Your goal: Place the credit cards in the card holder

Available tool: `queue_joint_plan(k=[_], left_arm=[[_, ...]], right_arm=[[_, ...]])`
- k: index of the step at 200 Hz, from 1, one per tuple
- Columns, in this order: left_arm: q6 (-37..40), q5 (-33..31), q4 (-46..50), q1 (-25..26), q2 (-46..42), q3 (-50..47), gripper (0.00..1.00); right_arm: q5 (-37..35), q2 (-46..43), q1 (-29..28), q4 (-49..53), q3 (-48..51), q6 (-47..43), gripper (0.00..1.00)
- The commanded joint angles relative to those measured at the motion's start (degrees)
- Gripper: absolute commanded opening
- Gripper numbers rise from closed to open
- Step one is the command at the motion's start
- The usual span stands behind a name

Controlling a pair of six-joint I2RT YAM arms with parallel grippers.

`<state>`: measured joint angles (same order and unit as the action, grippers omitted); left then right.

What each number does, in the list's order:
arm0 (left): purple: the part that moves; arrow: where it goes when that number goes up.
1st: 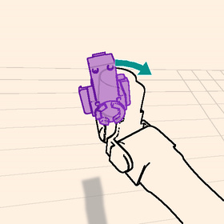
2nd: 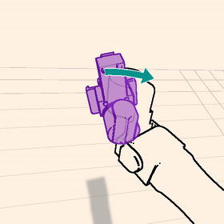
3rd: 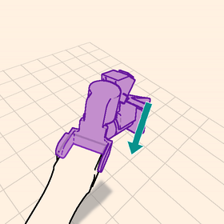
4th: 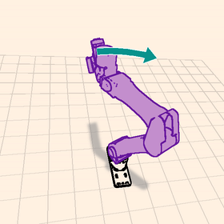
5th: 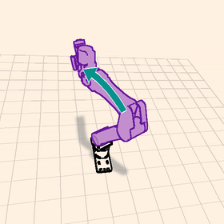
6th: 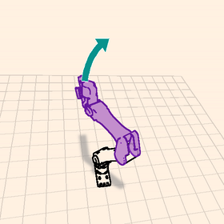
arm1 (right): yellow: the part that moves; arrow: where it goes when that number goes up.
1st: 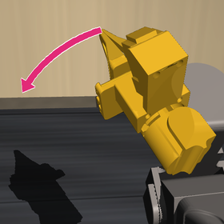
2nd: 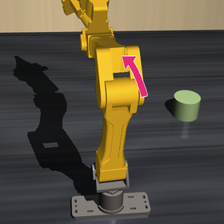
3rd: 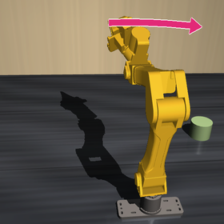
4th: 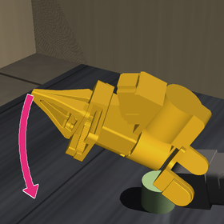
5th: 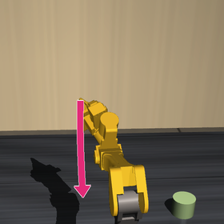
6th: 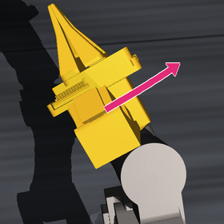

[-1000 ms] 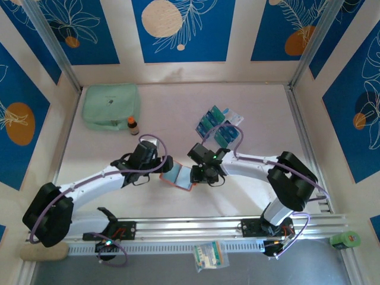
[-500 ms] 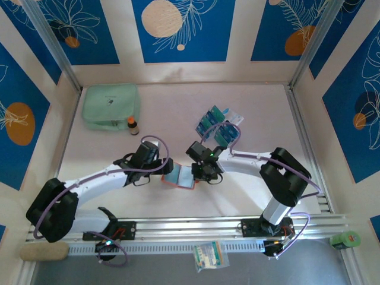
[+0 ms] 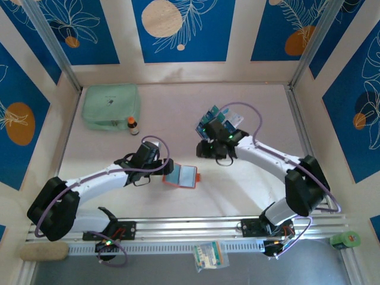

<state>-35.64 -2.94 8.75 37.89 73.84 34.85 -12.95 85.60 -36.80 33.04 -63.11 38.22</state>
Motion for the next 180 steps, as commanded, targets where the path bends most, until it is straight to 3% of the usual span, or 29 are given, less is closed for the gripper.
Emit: queue_joint_plan(k=[1,25,46,111,180], left_arm=[[1.2,0.9,1.1,-0.1,-1.0,2.5,0.87],[1.8,1.0,1.6,-0.1,-1.3,3.2,0.88],[2.2,1.0,1.8,-0.2,-1.4,3.6,0.88],[2.3,1.2,2.0,-0.1,-1.7,3.8,0.89],[2.2,1.4,1.7,-0.1,-1.7,3.4,0.9]], right_arm=[[1.6,-0.1,4.7,5.5,-4.2,-9.4,0.54],[1.9,2.7,8.1,9.2,-8.7,-15.7,0.61],[-1.7,6.1,9.0,12.7,-12.4,-19.4,0.61],[-9.9,14.3,8.5,16.8,-19.2,-25.0,0.41],[-18.2,20.9,6.5,18.8,-23.6,-27.7,0.35]])
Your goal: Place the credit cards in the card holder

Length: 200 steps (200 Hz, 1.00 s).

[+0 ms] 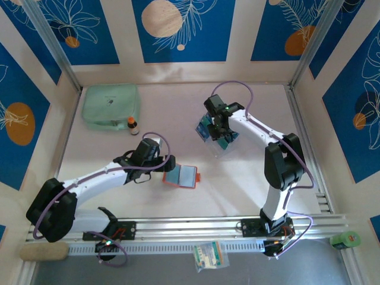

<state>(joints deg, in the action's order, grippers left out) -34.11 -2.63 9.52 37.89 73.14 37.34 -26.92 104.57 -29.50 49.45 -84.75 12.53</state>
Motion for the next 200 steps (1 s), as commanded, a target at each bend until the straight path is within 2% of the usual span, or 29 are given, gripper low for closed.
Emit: queue_joint_plan(k=[1,71,147,176,200], left_arm=[[0.7,1.1,0.9,-0.1,-1.0,0.9,0.9],[0.9,1.2,0.7,-0.2,-0.8,0.6,0.9],[0.8,1.2,0.7,-0.2,-0.9,0.5,0.9],[0.8,1.2,0.8,-0.2,-0.9,0.6,0.91],[1.2,1.4,0.8,-0.2,-0.8,0.9,0.91]], right_arm=[[-4.4,2.0,-0.9,2.4,-2.0,-2.0,0.35],[-9.4,5.1,-1.9,2.6,-2.2,-3.2,0.33],[-7.5,5.2,-2.4,2.0,-1.7,-3.8,0.14],[-6.5,3.8,-2.7,0.5,-0.7,-5.9,0.04],[-6.6,2.1,-3.2,-0.4,0.1,-7.3,0.0]])
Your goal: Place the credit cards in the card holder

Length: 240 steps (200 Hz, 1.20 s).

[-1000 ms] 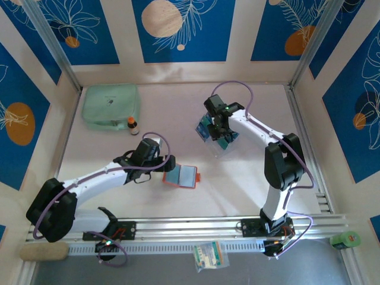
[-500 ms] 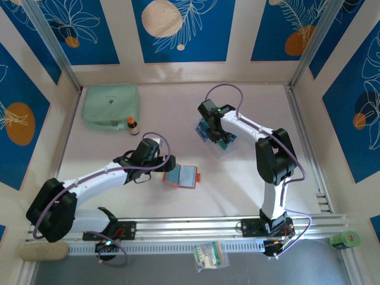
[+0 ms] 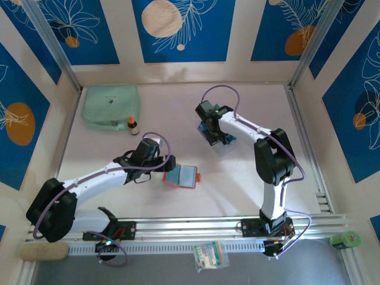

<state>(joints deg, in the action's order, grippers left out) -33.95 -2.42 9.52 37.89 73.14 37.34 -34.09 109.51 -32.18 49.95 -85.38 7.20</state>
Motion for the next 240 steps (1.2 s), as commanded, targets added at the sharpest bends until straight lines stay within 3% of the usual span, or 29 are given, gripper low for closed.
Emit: queue_joint_plan(k=[1,71,117,176,206,240], left_arm=[[1.1,1.2,0.8,-0.2,-0.8,0.9,0.91],[3.9,1.8,2.3,-0.3,0.2,2.4,0.97],[6.0,1.5,5.2,-0.2,1.0,3.2,0.99],[8.7,1.1,7.7,0.2,2.8,3.7,1.0],[8.8,-0.3,7.2,1.0,3.8,3.2,1.0],[8.6,-2.2,6.4,2.4,5.3,3.3,1.0]], right_arm=[[0.5,-3.0,-0.5,-0.9,0.7,-2.0,0.0],[0.7,-9.5,-2.8,1.9,-3.2,0.4,0.0],[6.9,-17.4,-5.5,1.0,-1.1,10.8,0.0],[28.0,-35.6,-5.6,-28.8,27.8,34.7,0.0],[31.8,-41.0,-6.3,-46.2,42.0,44.8,0.0],[30.6,-42.4,-7.5,-52.4,49.4,48.4,0.0]])
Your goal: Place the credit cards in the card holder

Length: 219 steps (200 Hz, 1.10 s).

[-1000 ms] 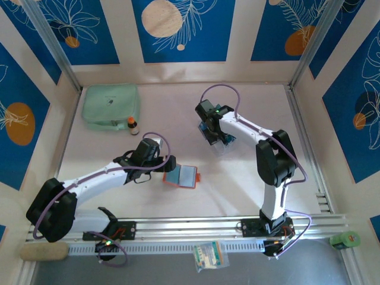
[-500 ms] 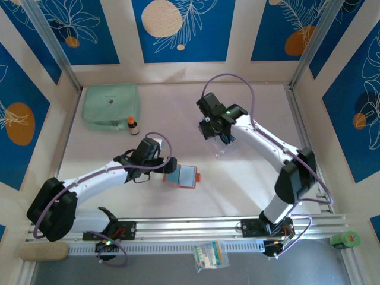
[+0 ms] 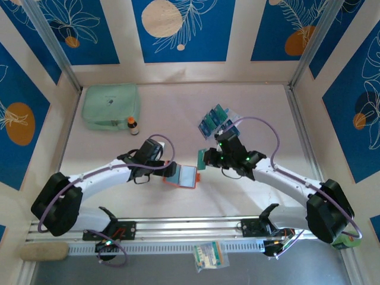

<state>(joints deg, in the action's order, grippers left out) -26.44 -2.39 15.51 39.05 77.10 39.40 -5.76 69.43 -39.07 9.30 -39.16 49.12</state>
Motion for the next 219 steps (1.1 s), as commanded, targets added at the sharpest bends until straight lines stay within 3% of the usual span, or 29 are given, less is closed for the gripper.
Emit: queue_joint_plan(k=[1,38,94,219], left_arm=[[1.0,-2.4,0.4,1.2,1.3,1.3,1.0],[0.3,-5.1,1.3,2.2,2.5,1.1,1.0],[-2.7,-9.5,2.1,2.3,2.1,-1.3,1.0],[-6.5,-10.7,2.3,2.3,3.0,-4.0,1.0]], right_arm=[[2.3,-2.3,-0.7,-12.0,3.5,6.5,0.0],[3.3,-1.8,-0.7,-18.6,8.8,9.1,0.0],[3.3,5.0,-4.1,-24.5,8.4,8.6,0.0],[0.0,15.2,-8.7,-35.7,8.4,9.2,0.0]])
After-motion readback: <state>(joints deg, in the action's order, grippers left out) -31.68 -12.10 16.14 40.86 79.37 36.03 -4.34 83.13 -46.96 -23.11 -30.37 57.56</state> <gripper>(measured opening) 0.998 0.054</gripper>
